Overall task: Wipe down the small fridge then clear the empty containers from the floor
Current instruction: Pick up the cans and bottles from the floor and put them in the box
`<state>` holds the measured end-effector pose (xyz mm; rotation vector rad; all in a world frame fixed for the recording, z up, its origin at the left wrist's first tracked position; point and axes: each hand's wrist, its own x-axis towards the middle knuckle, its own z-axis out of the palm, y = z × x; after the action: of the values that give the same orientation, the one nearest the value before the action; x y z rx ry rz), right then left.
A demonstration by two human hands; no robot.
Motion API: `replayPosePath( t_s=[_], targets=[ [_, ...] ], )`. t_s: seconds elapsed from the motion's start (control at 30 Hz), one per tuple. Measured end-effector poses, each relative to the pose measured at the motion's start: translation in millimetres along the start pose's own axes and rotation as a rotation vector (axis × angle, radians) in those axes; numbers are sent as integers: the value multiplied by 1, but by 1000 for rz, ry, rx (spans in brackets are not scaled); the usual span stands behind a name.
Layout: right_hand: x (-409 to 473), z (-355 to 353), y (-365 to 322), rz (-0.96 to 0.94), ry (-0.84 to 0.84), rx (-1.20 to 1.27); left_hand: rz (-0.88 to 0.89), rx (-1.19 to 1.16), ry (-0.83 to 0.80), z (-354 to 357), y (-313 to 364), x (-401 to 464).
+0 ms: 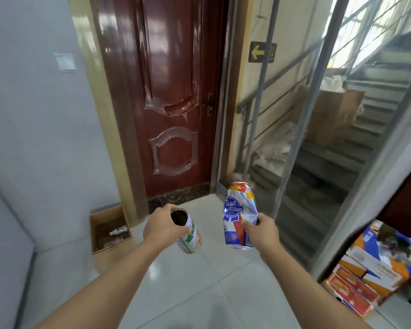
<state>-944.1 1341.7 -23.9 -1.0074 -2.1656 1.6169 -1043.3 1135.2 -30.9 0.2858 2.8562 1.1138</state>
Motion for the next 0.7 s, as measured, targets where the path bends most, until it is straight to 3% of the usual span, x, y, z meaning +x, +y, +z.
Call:
replayPosePath(
  t_s=[0.37,0.7],
  targets=[
    [232,41,-57,-121,-279,-127,-231,-105,233,42,35,152],
    [355,166,-95,-160,-509,-231,-439,-93,370,36,-14,261]
  ],
)
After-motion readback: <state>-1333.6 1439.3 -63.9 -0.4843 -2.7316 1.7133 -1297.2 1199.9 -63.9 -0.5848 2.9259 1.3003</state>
